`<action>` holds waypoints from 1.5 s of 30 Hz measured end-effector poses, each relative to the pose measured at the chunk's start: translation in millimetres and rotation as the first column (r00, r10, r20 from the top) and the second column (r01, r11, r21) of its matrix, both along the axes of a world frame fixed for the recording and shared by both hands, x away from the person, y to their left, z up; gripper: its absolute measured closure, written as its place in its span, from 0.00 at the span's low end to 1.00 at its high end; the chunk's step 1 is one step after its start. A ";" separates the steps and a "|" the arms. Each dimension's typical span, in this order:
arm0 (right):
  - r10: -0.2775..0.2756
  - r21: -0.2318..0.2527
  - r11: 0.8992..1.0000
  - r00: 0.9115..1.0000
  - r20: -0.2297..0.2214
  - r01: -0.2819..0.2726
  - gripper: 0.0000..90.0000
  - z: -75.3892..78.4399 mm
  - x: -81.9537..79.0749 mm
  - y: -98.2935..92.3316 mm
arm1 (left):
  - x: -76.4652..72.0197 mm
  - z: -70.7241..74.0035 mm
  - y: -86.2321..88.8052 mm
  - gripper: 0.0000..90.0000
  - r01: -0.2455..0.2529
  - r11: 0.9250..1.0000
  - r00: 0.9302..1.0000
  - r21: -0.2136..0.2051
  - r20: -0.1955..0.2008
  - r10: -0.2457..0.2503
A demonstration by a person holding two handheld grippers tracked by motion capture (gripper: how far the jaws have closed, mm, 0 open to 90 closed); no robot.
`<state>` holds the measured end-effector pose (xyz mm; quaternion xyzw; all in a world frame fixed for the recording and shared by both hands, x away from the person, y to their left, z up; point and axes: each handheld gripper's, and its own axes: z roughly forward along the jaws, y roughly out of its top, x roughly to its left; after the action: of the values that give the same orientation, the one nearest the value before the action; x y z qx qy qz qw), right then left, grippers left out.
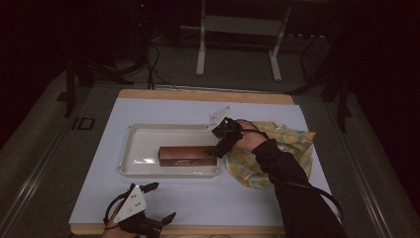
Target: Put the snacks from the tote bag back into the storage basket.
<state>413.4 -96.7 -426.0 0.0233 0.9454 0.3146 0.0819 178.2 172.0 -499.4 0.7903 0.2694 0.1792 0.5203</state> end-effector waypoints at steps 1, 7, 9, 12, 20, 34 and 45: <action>-0.006 0.001 1.000 1.000 -0.003 0.006 0.15 1.6 0.6 -1.1 | 0.1 0.0 0.0 0.00 0.000 1.000 1.000 -0.001 0.000 0.000; -0.083 0.033 0.996 0.997 -0.002 0.083 0.15 12.1 1.1 -14.6 | 0.2 -0.1 -0.1 0.00 0.002 1.000 1.000 -0.001 -0.001 -0.002; -0.088 0.033 0.996 0.996 -0.001 0.088 0.15 13.2 0.4 -19.5 | 0.3 -0.2 -0.3 0.00 0.003 1.000 1.000 -0.002 0.000 -0.003; -0.098 0.035 0.995 0.995 -0.003 0.098 0.15 13.6 -1.5 -26.1 | 0.4 -0.3 -0.4 0.00 0.004 1.000 1.000 0.001 -0.001 -0.004; -0.145 0.065 0.987 0.989 -0.031 0.146 0.15 14.5 -4.0 -46.8 | 0.9 -0.4 -0.9 0.00 0.006 1.000 1.000 0.005 0.000 -0.006; -0.233 0.133 0.963 0.972 -0.041 0.236 0.15 16.5 -9.2 -77.6 | 1.9 -0.8 -1.2 0.00 0.007 1.000 1.000 0.005 -0.006 -0.007; -0.344 0.213 0.916 0.939 -0.021 0.340 0.15 12.8 -19.3 -112.9 | 2.4 -0.8 -1.3 0.00 0.008 1.000 1.000 0.004 -0.007 -0.008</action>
<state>394.2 -209.6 -413.2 0.1941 0.8867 0.3952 0.1407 180.6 170.7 -500.2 0.7931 0.2679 0.1749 0.5182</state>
